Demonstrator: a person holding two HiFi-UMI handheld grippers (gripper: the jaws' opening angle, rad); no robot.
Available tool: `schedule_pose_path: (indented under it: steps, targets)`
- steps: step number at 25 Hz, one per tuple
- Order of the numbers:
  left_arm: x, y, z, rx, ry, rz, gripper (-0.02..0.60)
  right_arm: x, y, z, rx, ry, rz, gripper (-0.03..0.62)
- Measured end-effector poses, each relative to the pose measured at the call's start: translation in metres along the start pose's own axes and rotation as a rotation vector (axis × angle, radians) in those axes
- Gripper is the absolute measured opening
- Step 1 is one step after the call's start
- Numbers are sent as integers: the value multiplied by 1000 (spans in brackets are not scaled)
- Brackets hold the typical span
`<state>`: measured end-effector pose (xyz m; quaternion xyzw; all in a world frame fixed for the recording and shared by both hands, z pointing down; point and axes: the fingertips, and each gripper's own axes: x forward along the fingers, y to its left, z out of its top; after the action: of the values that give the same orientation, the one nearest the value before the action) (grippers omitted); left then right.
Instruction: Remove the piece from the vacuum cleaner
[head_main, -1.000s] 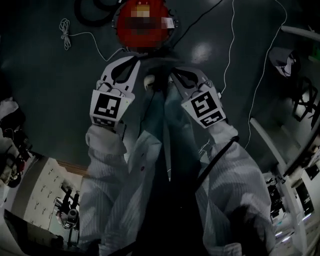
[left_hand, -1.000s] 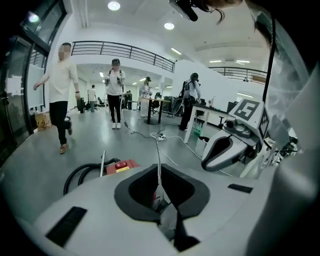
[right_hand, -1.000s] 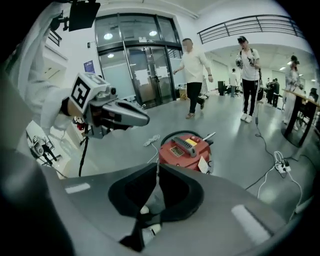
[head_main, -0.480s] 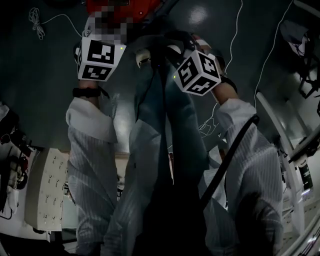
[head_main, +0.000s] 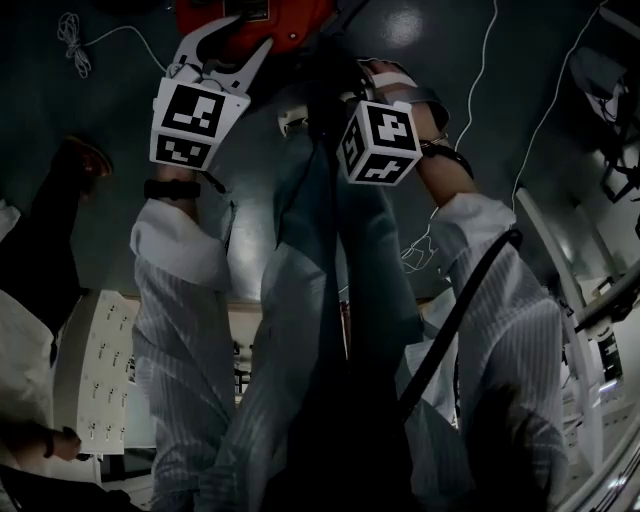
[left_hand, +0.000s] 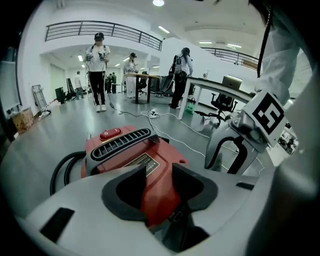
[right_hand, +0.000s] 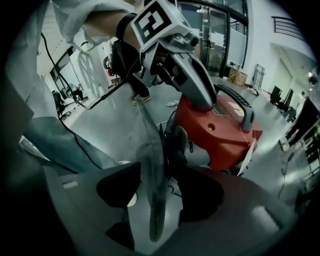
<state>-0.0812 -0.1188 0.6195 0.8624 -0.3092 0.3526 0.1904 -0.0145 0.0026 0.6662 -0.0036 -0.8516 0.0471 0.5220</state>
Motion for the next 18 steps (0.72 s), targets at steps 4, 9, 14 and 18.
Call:
schedule_pose_path:
  steps: [4, 9, 14, 18]
  targets:
    - [-2, 4, -4, -8, -5, 1, 149, 20, 4, 3, -51, 59, 21, 201]
    - [0, 2, -2, -13, -6, 2, 149, 27, 5, -2, -85, 135, -49, 127]
    - [0, 2, -1, -15, -4, 3, 147, 29, 11, -3, -151, 173, -75, 38]
    - [-1, 2, -2, -17, -1, 1, 147, 29, 17, -2, -160, 168, -3, 28]
